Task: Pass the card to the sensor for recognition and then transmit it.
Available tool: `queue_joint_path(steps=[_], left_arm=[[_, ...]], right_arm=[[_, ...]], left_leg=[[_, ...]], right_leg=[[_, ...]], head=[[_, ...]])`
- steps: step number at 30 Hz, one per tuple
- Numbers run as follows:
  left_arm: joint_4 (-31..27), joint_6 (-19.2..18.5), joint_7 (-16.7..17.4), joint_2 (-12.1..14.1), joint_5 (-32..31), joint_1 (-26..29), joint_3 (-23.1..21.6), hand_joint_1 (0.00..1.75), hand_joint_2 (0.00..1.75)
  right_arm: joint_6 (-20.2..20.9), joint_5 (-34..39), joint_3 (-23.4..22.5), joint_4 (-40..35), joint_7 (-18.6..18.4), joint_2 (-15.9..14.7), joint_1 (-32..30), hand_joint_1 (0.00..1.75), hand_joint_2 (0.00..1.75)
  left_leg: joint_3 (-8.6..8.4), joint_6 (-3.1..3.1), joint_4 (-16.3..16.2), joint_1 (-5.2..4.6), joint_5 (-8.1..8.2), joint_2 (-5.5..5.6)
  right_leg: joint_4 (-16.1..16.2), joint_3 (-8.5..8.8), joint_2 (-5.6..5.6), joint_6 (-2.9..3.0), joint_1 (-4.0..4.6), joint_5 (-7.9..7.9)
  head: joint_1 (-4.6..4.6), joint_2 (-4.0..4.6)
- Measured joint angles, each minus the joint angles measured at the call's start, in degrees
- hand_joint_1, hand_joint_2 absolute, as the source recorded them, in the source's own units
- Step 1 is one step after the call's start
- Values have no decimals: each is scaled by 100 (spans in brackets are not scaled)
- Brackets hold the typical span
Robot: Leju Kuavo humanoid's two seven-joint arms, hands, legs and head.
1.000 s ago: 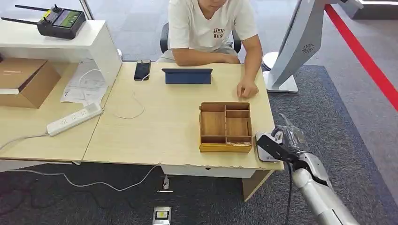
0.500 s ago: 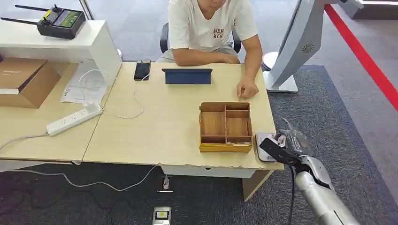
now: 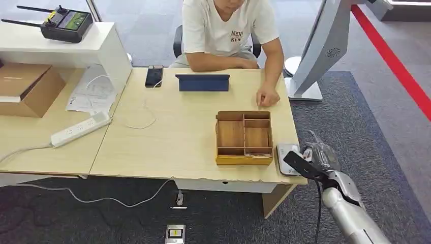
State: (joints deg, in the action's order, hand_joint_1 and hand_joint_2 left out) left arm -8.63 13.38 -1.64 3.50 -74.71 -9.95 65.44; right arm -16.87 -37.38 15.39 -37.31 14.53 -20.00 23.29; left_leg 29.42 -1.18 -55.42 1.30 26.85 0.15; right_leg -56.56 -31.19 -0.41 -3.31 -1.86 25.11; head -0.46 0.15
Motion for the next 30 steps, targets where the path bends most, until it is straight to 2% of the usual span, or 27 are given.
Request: queue_joint_path(steps=[7, 13, 22, 27, 30], left_arm=[[0, 0, -20, 0, 0, 0, 2, 0, 0], [0, 0, -85, 2, -33, 0, 2, 0, 0], [-2, -22, -271, 7, -192, -1, 2, 0, 0], [0, -98, -376, 13, -302, 0, 2, 0, 0], [-2, -138, -400, 17, -361, -1, -2, 0, 0]], right_arm=[[-46, 212, 2, 6, 46, -7, 1, 175, 175], [-83, 840, -55, -147, 157, -11, 122, 175, 175], [-76, 1093, -184, -643, 2, -98, 850, 175, 175], [-20, 912, -192, -835, -22, -142, 1603, 175, 175], [164, 655, -166, -837, -63, -131, 2001, 175, 175]], left_leg=[[-1, 0, 0, 0, 0, 0], [7, 0, 0, -2, 0, 0], [9, 1, -1, -5, -1, -1], [5, -1, -2, -3, -3, -2], [6, -1, -2, -3, -3, 0]], right_leg=[[0, 3, 0, 0, 0, 0], [-3, -1, 0, 0, -1, -1], [-5, -2, 1, -1, -4, -4], [-4, -2, 2, -3, -3, -4], [-5, -2, 2, -3, -3, -5]], head=[[0, 0], [0, 0], [2, 0], [-2, 0], [0, 0]])
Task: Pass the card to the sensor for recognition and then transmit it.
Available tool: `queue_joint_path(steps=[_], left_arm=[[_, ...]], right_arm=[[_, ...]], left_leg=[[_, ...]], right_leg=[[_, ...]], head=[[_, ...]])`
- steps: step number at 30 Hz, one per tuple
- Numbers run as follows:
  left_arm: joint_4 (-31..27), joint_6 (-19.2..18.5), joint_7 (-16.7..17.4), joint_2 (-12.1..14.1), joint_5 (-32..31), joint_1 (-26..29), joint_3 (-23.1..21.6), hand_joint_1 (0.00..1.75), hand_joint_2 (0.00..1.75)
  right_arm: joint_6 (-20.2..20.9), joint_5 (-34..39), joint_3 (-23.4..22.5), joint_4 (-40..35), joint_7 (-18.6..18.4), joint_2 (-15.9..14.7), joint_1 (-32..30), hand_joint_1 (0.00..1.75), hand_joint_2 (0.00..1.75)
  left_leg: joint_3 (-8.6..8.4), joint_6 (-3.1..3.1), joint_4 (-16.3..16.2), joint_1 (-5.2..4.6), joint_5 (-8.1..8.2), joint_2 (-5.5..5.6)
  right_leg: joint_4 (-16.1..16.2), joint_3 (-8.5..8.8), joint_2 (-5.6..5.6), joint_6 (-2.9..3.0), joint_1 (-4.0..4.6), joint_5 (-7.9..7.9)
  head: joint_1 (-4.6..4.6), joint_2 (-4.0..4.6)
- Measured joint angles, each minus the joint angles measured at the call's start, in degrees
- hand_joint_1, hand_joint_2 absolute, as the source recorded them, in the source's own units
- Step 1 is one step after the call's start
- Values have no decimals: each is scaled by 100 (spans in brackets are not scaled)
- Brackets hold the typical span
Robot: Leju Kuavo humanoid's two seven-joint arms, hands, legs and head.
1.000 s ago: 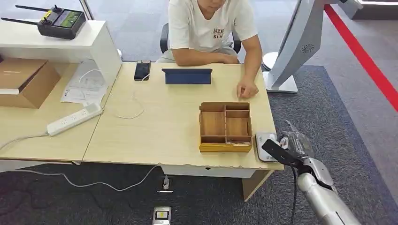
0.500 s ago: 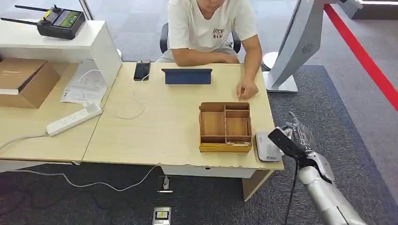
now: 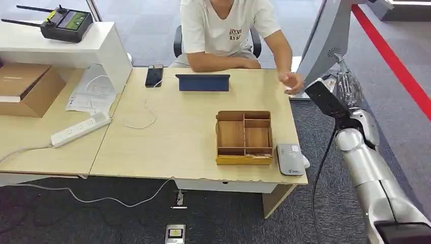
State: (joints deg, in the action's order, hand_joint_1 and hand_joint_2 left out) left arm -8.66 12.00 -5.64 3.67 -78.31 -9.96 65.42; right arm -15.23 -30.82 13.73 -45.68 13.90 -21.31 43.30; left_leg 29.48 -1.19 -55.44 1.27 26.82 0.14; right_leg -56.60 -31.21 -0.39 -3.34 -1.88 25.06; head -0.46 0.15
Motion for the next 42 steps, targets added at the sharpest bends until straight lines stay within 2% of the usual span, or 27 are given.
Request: queue_joint_path(steps=[5, 11, 18, 19, 20, 28, 35, 39, 42], left_arm=[[0, -112, -33, 22, -131, -1, -11, 0, 0], [0, -123, -61, 46, -214, -6, -92, 0, 0], [0, -90, -87, 50, -258, -6, -149, 0, 0], [0, -85, -81, 50, -258, -5, -151, 0, 0], [0, -83, -63, 50, -253, -5, -153, 0, 0], [0, -66, 13, 79, -225, -1, -153, 0, 0], [0, -46, 22, 81, -177, 1, -153, 0, 0], [0, -28, 39, 79, -138, 1, -153, 0, 0], [2, 7, 70, 79, -116, 1, -153, 0, 0]], right_arm=[[258, -319, 94, 276, -118, 118, 598, 175, 175], [365, -553, 326, 996, -199, 502, 1237, 175, 175], [452, -636, 474, 1521, -299, 835, 1523, 175, 175], [456, -640, 485, 1584, -299, 874, 1543, 159, 175], [461, -640, 503, 1639, -299, 916, 1559, 0, 175], [424, -662, 614, 1960, -354, 1084, 1634, 0, 175], [479, -236, 614, 1991, -118, 1097, 1639, 0, 175], [614, 48, 610, 1980, -24, 1104, 1637, 0, 175], [967, 535, 586, 1841, 0, 1088, 1556, 0, 175]], left_leg=[[4, 0, 1, 1, 0, 1], [4, -3, 1, 3, -2, 1], [6, -3, 0, 4, -2, 2], [6, -3, 0, 4, -2, 2], [6, -3, 0, 4, -2, 3], [4, -3, 0, 4, -2, 3], [3, -3, -1, 4, -2, 3], [2, -3, -1, 4, -2, 3], [1, -3, -1, 4, -2, 2]], right_leg=[[-1, -1, 0, 0, 1, 0], [-2, -2, -1, 0, 3, 0], [-2, -2, -1, 0, 4, 1], [-1, -3, -1, 0, 4, 1], [-1, -4, -1, 0, 4, 1], [-1, -4, -1, 0, 4, 1], [-1, -4, -1, 0, 4, 0], [-1, -5, -1, 0, 4, 0], [0, -5, -1, 0, 4, 1]], head=[[0, 0], [0, 0], [0, 0], [0, 0], [0, 0], [-2, 0], [0, 0], [0, 0], [0, 0]])
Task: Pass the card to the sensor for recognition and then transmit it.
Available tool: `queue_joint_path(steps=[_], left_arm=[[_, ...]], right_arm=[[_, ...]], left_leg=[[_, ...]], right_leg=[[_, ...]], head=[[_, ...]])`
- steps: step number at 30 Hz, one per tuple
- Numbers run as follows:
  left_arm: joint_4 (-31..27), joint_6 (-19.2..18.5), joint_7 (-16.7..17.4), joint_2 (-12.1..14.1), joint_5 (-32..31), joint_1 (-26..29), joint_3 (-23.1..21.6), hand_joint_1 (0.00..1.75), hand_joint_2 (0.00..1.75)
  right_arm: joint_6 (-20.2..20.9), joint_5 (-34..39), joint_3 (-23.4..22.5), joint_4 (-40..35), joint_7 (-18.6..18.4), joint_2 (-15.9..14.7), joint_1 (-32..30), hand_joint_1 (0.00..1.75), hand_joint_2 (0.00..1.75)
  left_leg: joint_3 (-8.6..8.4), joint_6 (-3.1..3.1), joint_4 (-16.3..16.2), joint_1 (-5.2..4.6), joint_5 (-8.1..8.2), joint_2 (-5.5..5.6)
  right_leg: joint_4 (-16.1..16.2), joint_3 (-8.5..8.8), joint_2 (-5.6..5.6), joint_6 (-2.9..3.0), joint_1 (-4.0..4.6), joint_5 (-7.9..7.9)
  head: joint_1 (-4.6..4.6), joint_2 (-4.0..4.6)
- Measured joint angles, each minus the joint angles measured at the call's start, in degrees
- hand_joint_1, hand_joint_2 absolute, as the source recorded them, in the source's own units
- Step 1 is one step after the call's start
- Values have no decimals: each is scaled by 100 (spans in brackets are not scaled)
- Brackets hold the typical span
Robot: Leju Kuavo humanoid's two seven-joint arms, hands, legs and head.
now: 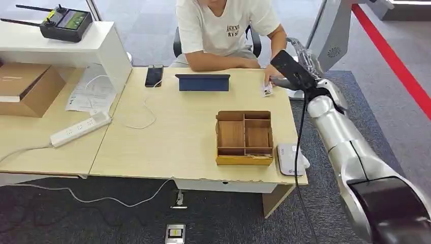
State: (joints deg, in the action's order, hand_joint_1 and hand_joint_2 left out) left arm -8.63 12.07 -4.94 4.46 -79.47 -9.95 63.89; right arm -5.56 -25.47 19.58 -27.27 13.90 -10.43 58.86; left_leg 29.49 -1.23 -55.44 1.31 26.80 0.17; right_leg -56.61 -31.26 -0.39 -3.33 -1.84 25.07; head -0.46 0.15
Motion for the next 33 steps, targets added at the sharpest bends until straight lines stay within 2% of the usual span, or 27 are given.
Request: queue_joint_path(steps=[3, 9, 15, 23, 30, 33], left_arm=[[0, 7, 20, 0, 37, 0, 0, 0, 0], [0, 7, 111, -2, 99, 9, 4, 0, 0], [0, 15, 158, -2, 195, 21, 15, 0, 0], [-2, 37, 214, -2, 271, 23, 20, 0, 0], [0, 37, 216, -2, 260, 23, 20, 0, 0], [-2, 39, 241, -2, 267, 20, 20, 0, 0]], right_arm=[[296, 566, -44, -228, -99, -42, -208, 0, 175], [827, 2009, -166, -1060, -546, -140, -1027, 0, 175], [1229, 3245, -339, -2307, -1334, -241, -2056, 0, 175], [1417, 3238, -400, -3840, -1856, -439, -3143, 0, 175], [1812, 3163, -393, -4771, -2146, -616, -3733, 0, 175], [1913, 3030, -356, -5063, -2162, -634, -3955, 0, 175]], left_leg=[[-1, 0, 0, 0, 0, 0], [-2, 0, 0, 0, 0, 0], [-4, 0, 0, 3, 1, 1], [-3, 0, 1, 2, 2, -1], [-4, 0, 1, 3, 1, -1], [-3, 0, 2, 3, 2, -1]], right_leg=[[1, 2, 0, 0, 0, 0], [2, 4, 0, 0, 1, 0], [2, 4, 0, 1, 3, 1], [4, 4, 0, 2, 3, 2], [4, 5, 0, 2, 3, 2], [3, 5, 0, 3, 3, 2]], head=[[0, 0], [0, 0], [-2, 0], [-2, 0], [-2, 0], [0, 0]])
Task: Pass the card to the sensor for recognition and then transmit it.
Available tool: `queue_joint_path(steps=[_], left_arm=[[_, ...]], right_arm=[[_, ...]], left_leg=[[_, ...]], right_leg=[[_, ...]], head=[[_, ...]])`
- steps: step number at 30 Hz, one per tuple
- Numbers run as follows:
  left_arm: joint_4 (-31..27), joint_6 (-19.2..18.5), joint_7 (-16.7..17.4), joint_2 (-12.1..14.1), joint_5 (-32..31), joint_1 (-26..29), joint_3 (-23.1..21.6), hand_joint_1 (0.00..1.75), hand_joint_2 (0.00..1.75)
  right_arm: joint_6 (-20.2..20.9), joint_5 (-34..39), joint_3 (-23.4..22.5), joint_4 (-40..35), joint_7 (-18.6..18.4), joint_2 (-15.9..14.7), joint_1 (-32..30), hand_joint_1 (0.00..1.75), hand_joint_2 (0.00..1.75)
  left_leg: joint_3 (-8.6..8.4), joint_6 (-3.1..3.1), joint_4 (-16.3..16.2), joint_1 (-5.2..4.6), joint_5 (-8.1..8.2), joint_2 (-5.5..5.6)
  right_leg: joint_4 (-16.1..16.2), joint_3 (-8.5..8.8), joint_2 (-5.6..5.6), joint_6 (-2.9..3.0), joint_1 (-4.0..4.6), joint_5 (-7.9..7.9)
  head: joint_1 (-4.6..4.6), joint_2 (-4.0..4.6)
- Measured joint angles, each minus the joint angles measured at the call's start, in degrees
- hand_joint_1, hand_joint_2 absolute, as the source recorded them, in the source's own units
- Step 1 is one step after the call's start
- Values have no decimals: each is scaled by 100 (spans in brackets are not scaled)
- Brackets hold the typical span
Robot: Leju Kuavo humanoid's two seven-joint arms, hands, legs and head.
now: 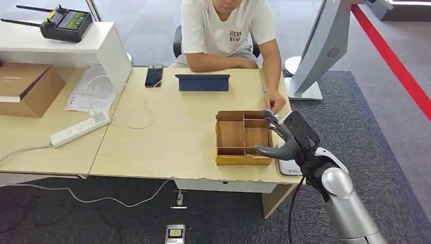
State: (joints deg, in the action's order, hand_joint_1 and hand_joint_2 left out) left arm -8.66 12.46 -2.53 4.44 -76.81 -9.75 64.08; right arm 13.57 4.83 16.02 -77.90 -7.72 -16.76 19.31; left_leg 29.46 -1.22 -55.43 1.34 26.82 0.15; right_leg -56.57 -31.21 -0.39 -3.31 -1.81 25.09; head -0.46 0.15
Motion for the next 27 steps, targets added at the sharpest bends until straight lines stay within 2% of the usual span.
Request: queue_joint_path(steps=[8, 12, 13, 16, 18, 20, 27], left_arm=[[0, 7, 57, 0, 37, -5, 11, 0, 0], [0, 7, 55, 0, 24, -9, 33, 0, 0], [0, 7, 55, 0, 24, -9, 33, 0, 0], [0, 13, 55, -2, 24, -8, 33, 0, 0], [0, 26, 57, -7, 24, -10, 33, 0, 0], [0, 26, 55, -15, 24, -12, 33, 0, 0], [0, 24, 76, -31, 22, -12, 33, 0, 0]], right_arm=[[308, -378, 229, -419, 7, -83, -291, 0, 175], [276, -681, 391, -494, 9, -162, -330, 0, 175], [181, -930, 439, -496, 18, -186, -334, 0, 175], [-475, -2469, 638, -485, 46, -262, -332, 0, 175], [-853, -3194, 759, -454, 68, -286, -325, 0, 175], [-1064, -3587, 868, -402, 77, -293, -322, 0, 175], [-1460, -4297, 1056, -141, 168, -269, -314, 0, 175]], left_leg=[[1, 0, 0, 0, 0, 0], [1, 0, 0, -1, 0, 0], [1, 0, 0, -1, 0, 0], [2, 0, 0, -1, 0, 0], [2, 0, 0, 0, 0, 0], [2, 0, 0, 0, 0, 0], [4, 0, 1, 0, 0, 0]], right_leg=[[0, 0, 0, 0, 0, 0], [0, 0, 0, 0, -1, 0], [0, 1, 0, 0, -1, 0], [0, 1, 0, 0, -1, 0], [0, 1, 0, 0, 0, 0], [0, 0, 0, 0, 0, 0], [0, 0, 0, 0, 0, 0]], head=[[0, 0], [-2, 0], [0, 0], [-2, 0], [-2, 0], [0, 0], [0, 0]])
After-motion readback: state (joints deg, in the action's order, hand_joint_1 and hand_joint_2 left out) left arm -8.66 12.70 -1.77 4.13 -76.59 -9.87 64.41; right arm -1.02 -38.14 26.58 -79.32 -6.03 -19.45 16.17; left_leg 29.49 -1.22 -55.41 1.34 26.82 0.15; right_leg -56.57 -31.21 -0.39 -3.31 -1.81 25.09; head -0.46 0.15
